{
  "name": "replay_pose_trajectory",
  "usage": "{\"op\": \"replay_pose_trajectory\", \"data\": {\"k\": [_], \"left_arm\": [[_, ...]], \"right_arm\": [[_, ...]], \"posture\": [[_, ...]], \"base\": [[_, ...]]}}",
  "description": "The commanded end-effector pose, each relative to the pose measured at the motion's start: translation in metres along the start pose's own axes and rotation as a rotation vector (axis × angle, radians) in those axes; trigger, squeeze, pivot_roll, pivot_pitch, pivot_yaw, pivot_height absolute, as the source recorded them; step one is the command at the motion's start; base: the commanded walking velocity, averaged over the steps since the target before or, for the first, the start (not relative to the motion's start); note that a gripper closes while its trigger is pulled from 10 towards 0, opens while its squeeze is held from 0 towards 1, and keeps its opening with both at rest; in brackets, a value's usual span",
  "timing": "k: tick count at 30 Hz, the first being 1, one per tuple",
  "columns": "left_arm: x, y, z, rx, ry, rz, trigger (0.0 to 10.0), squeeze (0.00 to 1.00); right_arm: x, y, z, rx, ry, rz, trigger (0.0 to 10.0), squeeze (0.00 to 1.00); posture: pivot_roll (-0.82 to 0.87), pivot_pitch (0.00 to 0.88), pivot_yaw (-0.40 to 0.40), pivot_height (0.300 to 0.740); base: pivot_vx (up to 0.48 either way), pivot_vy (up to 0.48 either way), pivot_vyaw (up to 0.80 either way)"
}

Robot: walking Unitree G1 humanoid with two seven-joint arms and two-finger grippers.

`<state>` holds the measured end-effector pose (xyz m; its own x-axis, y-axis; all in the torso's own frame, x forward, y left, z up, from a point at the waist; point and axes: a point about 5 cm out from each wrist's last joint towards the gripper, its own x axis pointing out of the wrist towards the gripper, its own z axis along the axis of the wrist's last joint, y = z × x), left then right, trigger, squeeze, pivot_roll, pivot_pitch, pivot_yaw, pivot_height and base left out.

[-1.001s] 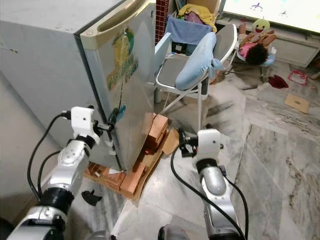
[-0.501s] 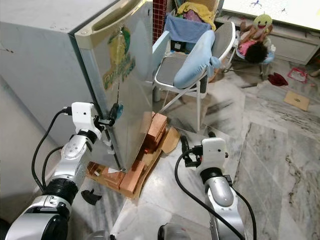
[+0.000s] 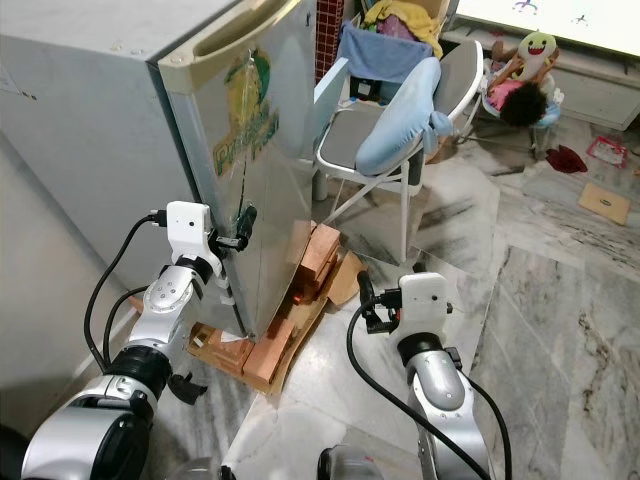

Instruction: Restocking fridge

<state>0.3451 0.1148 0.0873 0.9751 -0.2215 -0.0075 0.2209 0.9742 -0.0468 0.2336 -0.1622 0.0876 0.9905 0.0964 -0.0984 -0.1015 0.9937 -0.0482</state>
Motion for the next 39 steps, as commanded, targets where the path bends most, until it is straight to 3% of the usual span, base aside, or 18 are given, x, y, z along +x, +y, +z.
{"op": "replay_pose_trajectory", "data": {"k": [1, 5, 7, 9, 11, 14, 15, 17, 20, 25, 27, 28, 29, 30, 32, 33, 37, 39], "left_arm": [[0.009, -0.004, 0.014, 0.016, -0.041, -0.029, 10.0, 0.00], [0.014, -0.022, 0.018, -0.002, -0.047, -0.128, 10.0, 0.00], [0.012, -0.055, 0.021, 0.053, -0.071, -0.335, 10.0, 0.00], [0.010, -0.069, 0.021, 0.039, -0.073, -0.411, 10.0, 0.00], [0.005, -0.094, 0.024, 0.018, -0.085, -0.545, 10.0, 0.00], [-0.018, -0.146, 0.028, -0.008, -0.115, -0.830, 10.0, 0.00], [-0.018, -0.146, 0.028, -0.008, -0.115, -0.830, 10.0, 0.00], [-0.033, -0.167, 0.026, -0.017, -0.115, -0.947, 10.0, 0.00], [-0.038, -0.173, 0.024, -0.018, -0.115, -0.957, 10.0, 0.00], [-0.031, -0.154, 0.025, 0.003, -0.120, -0.866, 10.0, 0.00], [-0.027, -0.125, 0.030, -0.003, -0.118, -0.753, 10.0, 0.00], [-0.027, -0.125, 0.030, -0.003, -0.118, -0.753, 10.0, 0.00], [-0.026, -0.112, 0.030, -0.008, -0.113, -0.703, 10.0, 0.00], [-0.028, -0.086, 0.023, -0.011, -0.079, -0.615, 10.0, 0.00], [-0.033, -0.068, 0.012, 0.017, -0.040, -0.568, 10.0, 0.00], [-0.042, -0.050, -0.003, 0.069, 0.012, -0.533, 10.0, 0.00], [-0.050, -0.027, -0.018, 0.099, 0.068, -0.448, 10.0, 0.00], [-0.054, 0.003, -0.026, 0.140, 0.103, -0.283, 10.0, 0.00]], "right_arm": [[-0.003, -0.002, 0.000, 0.007, 0.006, -0.008, 10.0, 0.00], [-0.003, -0.001, -0.001, 0.012, 0.012, -0.004, 10.0, 0.00], [-0.005, 0.001, -0.002, 0.021, 0.017, -0.002, 10.0, 0.00], [-0.005, 0.001, -0.002, 0.022, 0.018, -0.002, 10.0, 0.00], [-0.008, 0.001, -0.004, 0.033, 0.026, -0.012, 10.0, 0.00], [-0.012, 0.000, -0.007, 0.042, 0.039, -0.030, 10.0, 0.00], [-0.012, 0.000, -0.007, 0.042, 0.039, -0.030, 10.0, 0.00], [-0.011, -0.001, -0.008, 0.047, 0.040, -0.041, 10.0, 0.00], [-0.009, -0.001, -0.007, 0.046, 0.037, -0.045, 10.0, 0.00], [-0.009, 0.000, -0.008, 0.045, 0.037, -0.050, 10.0, 0.00], [-0.010, 0.000, -0.009, 0.045, 0.041, -0.054, 10.0, 0.00], [-0.010, 0.000, -0.009, 0.045, 0.041, -0.054, 10.0, 0.00], [-0.010, 0.000, -0.010, 0.046, 0.042, -0.056, 10.0, 0.00], [-0.010, 0.000, -0.011, 0.047, 0.044, -0.057, 10.0, 0.00], [-0.010, 0.000, -0.012, 0.049, 0.046, -0.056, 10.0, 0.00], [-0.009, 0.003, -0.012, 0.051, 0.048, -0.049, 10.0, 0.00], [-0.008, 0.005, -0.012, 0.053, 0.045, -0.038, 10.0, 0.00], [-0.006, 0.004, -0.011, 0.051, 0.041, -0.033, 10.0, 0.00]], "posture": [[-0.11, 0.054, -0.026, 0.740], [-0.11, 0.054, -0.027, 0.740], [-0.10, 0.052, -0.030, 0.740], [-0.10, 0.053, -0.030, 0.740], [-0.10, 0.052, -0.032, 0.740], [-0.10, 0.051, -0.033, 0.740], [-0.10, 0.051, -0.033, 0.740], [-0.10, 0.052, -0.031, 0.740], [-0.10, 0.050, -0.029, 0.740], [-0.09, 0.049, -0.027, 0.740], [-0.09, 0.049, -0.024, 0.740], [-0.09, 0.049, -0.024, 0.740], [-0.08, 0.050, -0.022, 0.740], [-0.08, 0.052, -0.022, 0.740], [-0.08, 0.052, -0.022, 0.740], [-0.07, 0.053, -0.025, 0.740], [-0.06, 0.052, -0.030, 0.740], [-0.06, 0.047, -0.033, 0.740]], "base": [[0.000, 0.000, 0.00], [0.000, 0.000, 0.00], [0.000, 0.000, 0.00], [0.000, 0.000, 0.00], [0.000, 0.000, 0.00], [0.000, 0.000, 0.00], [0.000, 0.000, 0.00], [0.000, 0.000, 0.00], [0.000, 0.000, 0.00], [0.000, 0.000, 0.00], [0.000, 0.000, 0.00], [0.000, 0.000, 0.00], [0.000, 0.000, 0.00], [0.000, 0.000, 0.00], [0.000, 0.000, 0.00], [0.000, 0.000, 0.00], [0.000, 0.000, 0.00], [0.000, 0.000, 0.00]]}}
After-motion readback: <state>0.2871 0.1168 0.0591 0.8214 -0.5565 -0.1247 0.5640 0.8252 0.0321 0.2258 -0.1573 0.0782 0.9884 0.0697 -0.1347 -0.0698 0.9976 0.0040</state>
